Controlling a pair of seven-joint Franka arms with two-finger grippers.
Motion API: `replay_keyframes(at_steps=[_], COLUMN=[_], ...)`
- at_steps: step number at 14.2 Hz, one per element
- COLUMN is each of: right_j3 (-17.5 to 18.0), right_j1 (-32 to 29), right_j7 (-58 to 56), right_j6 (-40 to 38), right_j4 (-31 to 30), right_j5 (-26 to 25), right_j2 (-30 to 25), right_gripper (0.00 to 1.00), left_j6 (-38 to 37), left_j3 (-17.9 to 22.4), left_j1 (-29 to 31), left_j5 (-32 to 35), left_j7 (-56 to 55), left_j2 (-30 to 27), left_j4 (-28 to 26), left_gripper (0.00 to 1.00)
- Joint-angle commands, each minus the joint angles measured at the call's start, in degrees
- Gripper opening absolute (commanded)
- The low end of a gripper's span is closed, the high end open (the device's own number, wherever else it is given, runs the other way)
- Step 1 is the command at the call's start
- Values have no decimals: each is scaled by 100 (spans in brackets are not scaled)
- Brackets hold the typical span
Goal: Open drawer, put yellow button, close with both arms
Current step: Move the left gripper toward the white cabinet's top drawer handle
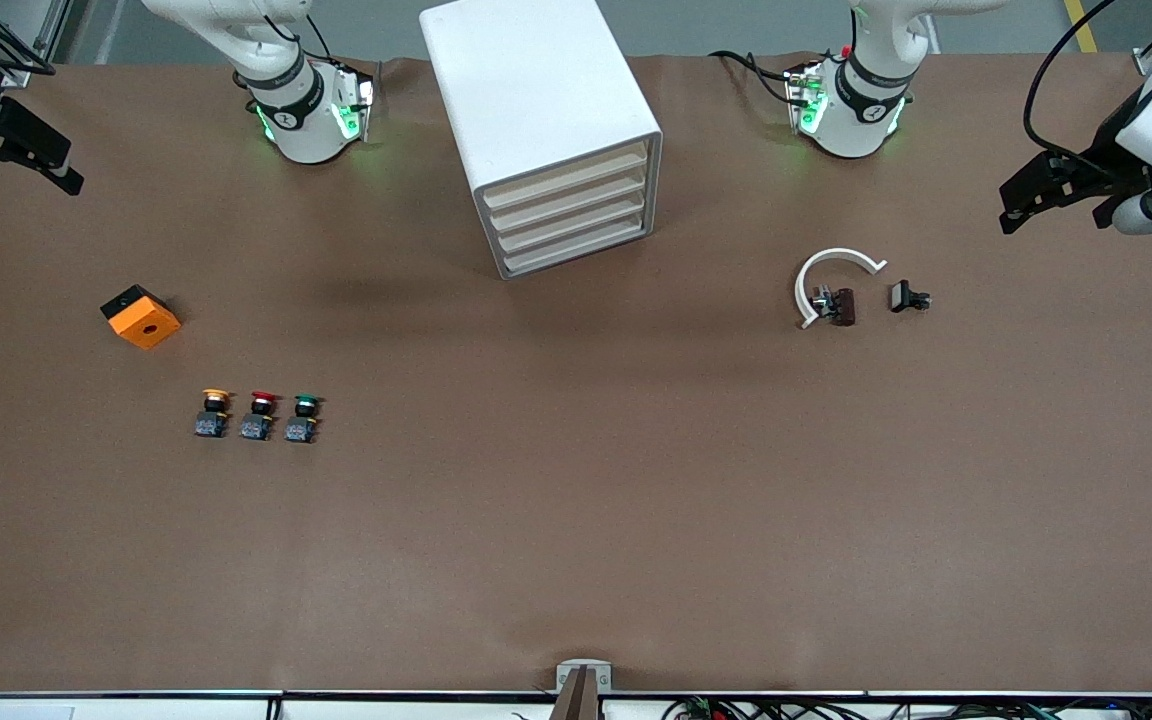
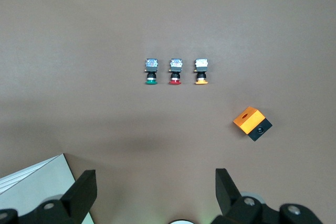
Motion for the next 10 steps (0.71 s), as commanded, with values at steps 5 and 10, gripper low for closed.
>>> replay_keyframes(at_steps=[5, 10], right_j3=[-54, -54], right_j1=[25, 25], right_j7=[-41, -41], right_j6=[-68, -85], right_j4=[-26, -35], right_j5=[-53, -53], right_j2=[-66, -66], right_gripper=[100, 100], left_j6=[-94, -94], left_j3=[52, 34], left_j1=[-14, -93], left_j5=[-70, -70], left_j7=[128, 6], left_j2=[210, 948], left_j4=[243, 701], left_gripper=[100, 100])
